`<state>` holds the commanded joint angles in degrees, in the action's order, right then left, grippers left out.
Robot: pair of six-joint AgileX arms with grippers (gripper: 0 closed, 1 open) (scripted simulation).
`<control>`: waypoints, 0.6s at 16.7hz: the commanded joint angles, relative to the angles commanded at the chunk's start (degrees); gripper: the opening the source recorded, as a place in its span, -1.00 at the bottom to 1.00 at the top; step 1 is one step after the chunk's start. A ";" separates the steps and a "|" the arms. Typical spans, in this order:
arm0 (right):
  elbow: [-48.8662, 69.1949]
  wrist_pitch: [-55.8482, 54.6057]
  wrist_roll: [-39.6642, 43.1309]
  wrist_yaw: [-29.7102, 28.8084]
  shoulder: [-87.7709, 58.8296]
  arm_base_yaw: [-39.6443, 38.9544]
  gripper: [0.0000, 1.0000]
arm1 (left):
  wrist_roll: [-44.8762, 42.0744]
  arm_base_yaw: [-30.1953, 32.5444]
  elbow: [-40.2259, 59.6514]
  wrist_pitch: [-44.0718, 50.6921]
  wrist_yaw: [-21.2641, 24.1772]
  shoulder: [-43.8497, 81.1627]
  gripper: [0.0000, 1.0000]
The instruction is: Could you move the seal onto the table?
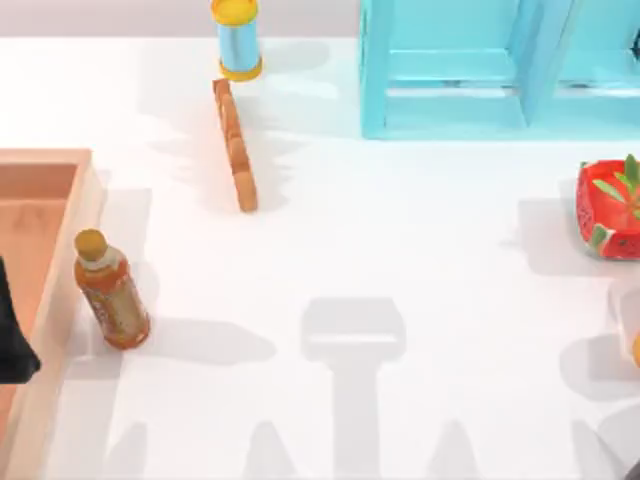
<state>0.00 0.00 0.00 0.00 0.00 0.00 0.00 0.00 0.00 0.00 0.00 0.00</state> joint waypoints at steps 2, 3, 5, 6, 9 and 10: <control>0.00 0.00 0.00 0.00 0.00 0.00 1.00 | -0.01 -0.01 0.04 0.04 0.00 0.04 1.00; 0.00 0.00 0.00 0.00 0.00 0.00 1.00 | -0.19 -0.17 0.63 0.61 0.00 0.65 1.00; 0.00 0.00 0.00 0.00 0.00 0.00 1.00 | -1.05 -0.94 3.54 3.47 0.03 3.70 1.00; 0.00 0.00 0.00 0.00 0.00 0.00 1.00 | -1.70 -1.53 5.77 5.64 0.04 6.14 1.00; 0.00 0.00 0.00 0.00 0.00 0.00 1.00 | -4.30 -3.92 14.82 14.36 0.05 17.00 1.00; 0.00 0.00 0.00 0.00 0.00 0.00 1.00 | -5.33 -4.87 18.40 17.80 0.06 21.62 1.00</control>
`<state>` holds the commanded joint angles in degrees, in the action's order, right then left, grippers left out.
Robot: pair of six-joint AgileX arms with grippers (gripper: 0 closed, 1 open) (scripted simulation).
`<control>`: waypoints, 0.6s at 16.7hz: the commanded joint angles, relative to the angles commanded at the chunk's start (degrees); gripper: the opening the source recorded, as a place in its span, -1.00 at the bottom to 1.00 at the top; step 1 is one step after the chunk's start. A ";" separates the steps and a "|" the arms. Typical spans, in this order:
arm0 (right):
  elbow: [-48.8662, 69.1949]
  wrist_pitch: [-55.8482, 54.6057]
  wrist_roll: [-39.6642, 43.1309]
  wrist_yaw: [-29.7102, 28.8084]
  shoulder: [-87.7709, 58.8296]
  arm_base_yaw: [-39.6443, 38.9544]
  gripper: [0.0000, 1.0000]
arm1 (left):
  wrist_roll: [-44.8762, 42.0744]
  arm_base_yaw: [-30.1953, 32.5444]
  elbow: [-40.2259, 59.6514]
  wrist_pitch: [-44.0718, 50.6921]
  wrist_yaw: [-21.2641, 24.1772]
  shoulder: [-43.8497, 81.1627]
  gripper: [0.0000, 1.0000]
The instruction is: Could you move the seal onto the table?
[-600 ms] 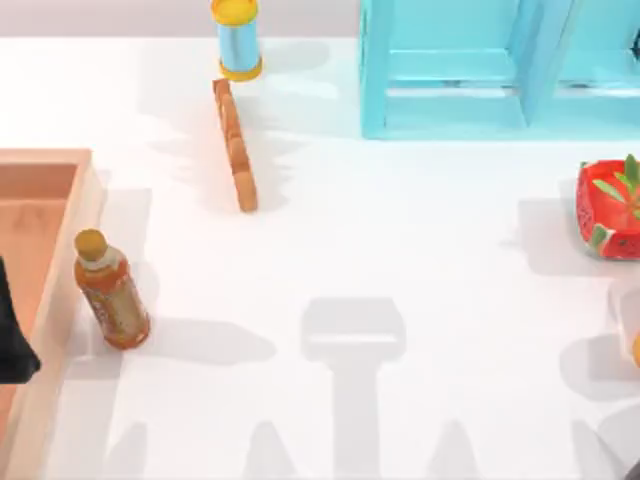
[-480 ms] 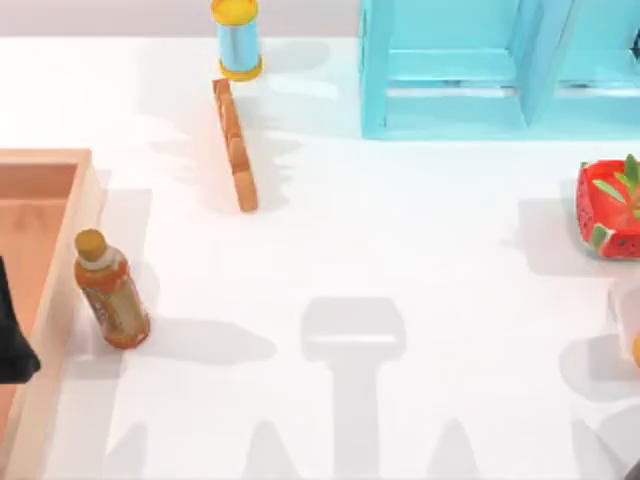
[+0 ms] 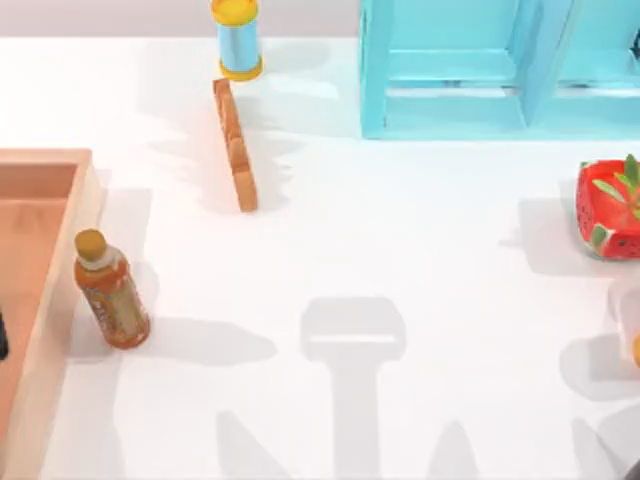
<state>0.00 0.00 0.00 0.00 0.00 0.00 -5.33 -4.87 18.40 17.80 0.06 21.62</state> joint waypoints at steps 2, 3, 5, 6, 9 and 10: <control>0.00 0.00 0.00 0.00 0.00 0.00 1.00 | -2.20 -2.03 7.65 7.34 0.00 10.30 1.00; 0.00 0.00 0.00 0.00 0.00 0.00 1.00 | -3.34 -3.09 11.62 11.14 0.00 15.80 1.00; 0.00 0.00 0.00 0.00 0.00 0.00 1.00 | -5.61 -5.23 19.60 18.81 -0.03 27.01 1.00; 0.00 0.00 0.00 0.00 0.00 0.00 1.00 | -6.73 -6.29 23.54 22.59 -0.05 32.53 1.00; 0.00 0.00 0.00 0.00 0.00 0.00 1.00 | -9.89 -9.28 34.63 33.23 -0.09 47.81 1.00; 0.00 0.00 0.00 0.00 0.00 0.00 1.00 | -10.84 -10.19 37.95 36.42 -0.10 52.29 1.00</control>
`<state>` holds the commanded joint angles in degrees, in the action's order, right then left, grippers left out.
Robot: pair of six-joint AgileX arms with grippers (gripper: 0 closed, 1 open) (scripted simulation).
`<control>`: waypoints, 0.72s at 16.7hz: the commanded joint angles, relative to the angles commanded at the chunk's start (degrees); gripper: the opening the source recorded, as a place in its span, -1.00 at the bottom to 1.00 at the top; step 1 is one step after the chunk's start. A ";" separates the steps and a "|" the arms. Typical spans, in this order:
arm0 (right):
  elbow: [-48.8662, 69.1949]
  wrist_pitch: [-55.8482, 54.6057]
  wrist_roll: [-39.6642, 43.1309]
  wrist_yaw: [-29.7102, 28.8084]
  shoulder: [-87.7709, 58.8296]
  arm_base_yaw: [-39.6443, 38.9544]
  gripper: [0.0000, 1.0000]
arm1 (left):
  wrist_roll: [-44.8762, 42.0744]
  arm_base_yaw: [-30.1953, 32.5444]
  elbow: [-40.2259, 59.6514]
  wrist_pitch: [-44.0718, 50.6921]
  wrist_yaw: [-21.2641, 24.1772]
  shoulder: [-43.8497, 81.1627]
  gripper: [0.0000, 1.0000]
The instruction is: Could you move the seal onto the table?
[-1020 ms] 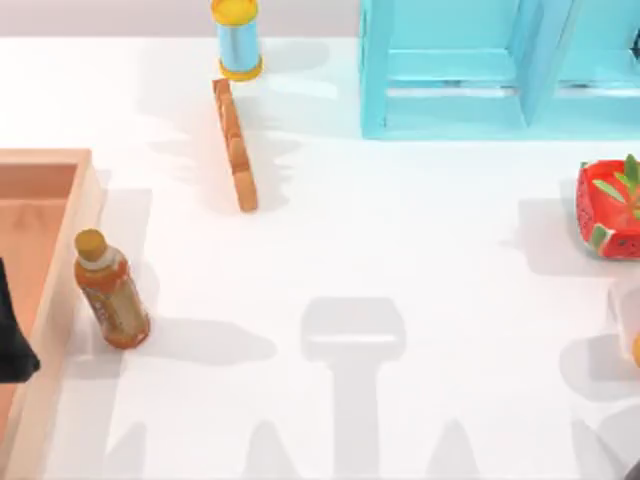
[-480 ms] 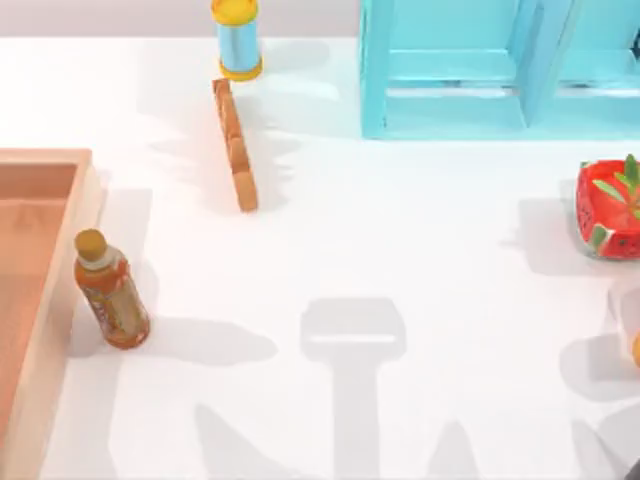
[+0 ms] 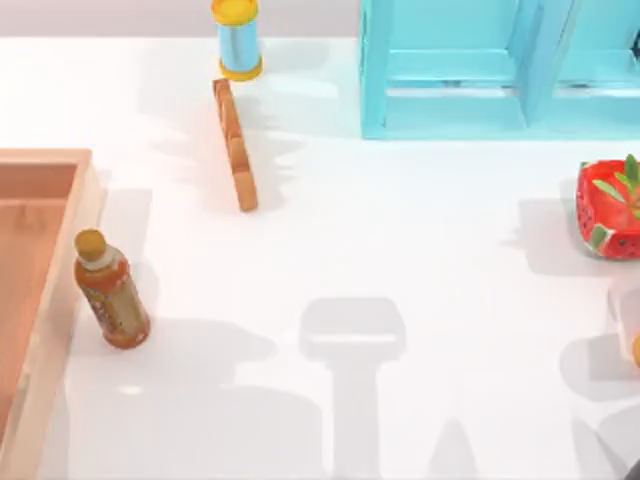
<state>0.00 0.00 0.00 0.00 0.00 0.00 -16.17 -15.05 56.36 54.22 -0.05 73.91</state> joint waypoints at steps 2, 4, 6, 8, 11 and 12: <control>0.00 0.00 0.00 0.00 0.00 0.00 1.00 | -1.67 -1.61 5.87 5.64 -0.04 7.68 1.00; 0.00 0.00 0.00 0.00 0.00 0.00 1.00 | -2.98 -2.88 10.50 10.08 -0.07 13.46 1.00; 0.00 0.00 0.00 0.00 0.00 0.00 1.00 | -3.86 -3.74 13.62 13.07 -0.09 17.21 1.00; 0.00 0.00 0.00 0.00 0.00 0.00 1.00 | -4.23 -4.09 14.92 14.34 -0.09 18.77 1.00; 0.00 0.00 0.00 0.00 0.00 0.00 1.00 | -4.23 -4.09 14.92 14.34 -0.09 18.77 1.00; 0.00 0.00 0.00 0.00 0.00 0.00 1.00 | -4.16 -3.81 14.75 14.20 -0.10 18.58 1.00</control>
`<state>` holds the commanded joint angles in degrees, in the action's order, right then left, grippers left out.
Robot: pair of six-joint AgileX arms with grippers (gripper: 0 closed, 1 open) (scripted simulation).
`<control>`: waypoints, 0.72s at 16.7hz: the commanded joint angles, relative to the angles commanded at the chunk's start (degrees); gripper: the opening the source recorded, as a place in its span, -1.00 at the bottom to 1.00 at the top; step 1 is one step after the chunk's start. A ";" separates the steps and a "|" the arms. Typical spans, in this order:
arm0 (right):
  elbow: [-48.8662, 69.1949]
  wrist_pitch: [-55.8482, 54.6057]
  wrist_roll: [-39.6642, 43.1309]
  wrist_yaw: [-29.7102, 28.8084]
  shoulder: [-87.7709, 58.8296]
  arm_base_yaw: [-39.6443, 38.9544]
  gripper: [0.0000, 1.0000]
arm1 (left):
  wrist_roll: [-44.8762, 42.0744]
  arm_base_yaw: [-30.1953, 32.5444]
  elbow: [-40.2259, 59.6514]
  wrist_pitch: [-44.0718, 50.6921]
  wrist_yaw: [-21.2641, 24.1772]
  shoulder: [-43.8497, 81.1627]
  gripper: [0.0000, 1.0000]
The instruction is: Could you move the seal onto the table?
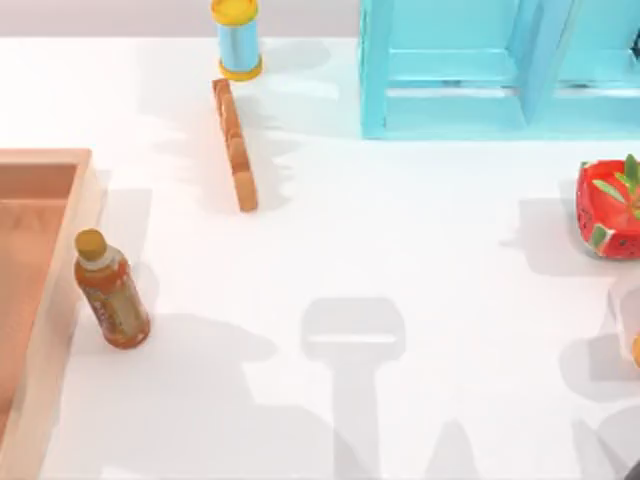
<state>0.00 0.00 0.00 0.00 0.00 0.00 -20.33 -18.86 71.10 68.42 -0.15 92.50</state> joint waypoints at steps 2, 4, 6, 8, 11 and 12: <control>0.00 0.00 0.00 0.00 0.00 0.00 1.00 | -0.01 -0.09 -0.44 -0.87 0.00 0.48 1.00; 0.00 0.00 0.00 0.00 0.00 0.00 1.00 | -0.11 -0.27 -2.02 -3.84 0.00 1.87 1.00; 0.00 0.00 0.00 0.00 0.00 0.00 1.00 | -0.25 -0.41 -4.56 -8.09 0.01 3.57 1.00; 0.00 0.00 0.00 0.00 0.00 0.00 1.00 | -0.36 -0.51 -7.73 -12.83 0.02 5.20 1.00; 0.00 0.00 0.00 0.00 0.00 0.00 1.00 | -0.46 -0.57 -12.40 -18.99 0.04 6.85 1.00; 0.00 0.00 0.00 0.00 0.00 0.00 1.00 | -0.46 -0.56 -13.68 -20.55 0.03 7.15 1.00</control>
<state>0.00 0.00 0.00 0.00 0.00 0.00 -20.80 -19.43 57.42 47.86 -0.12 99.65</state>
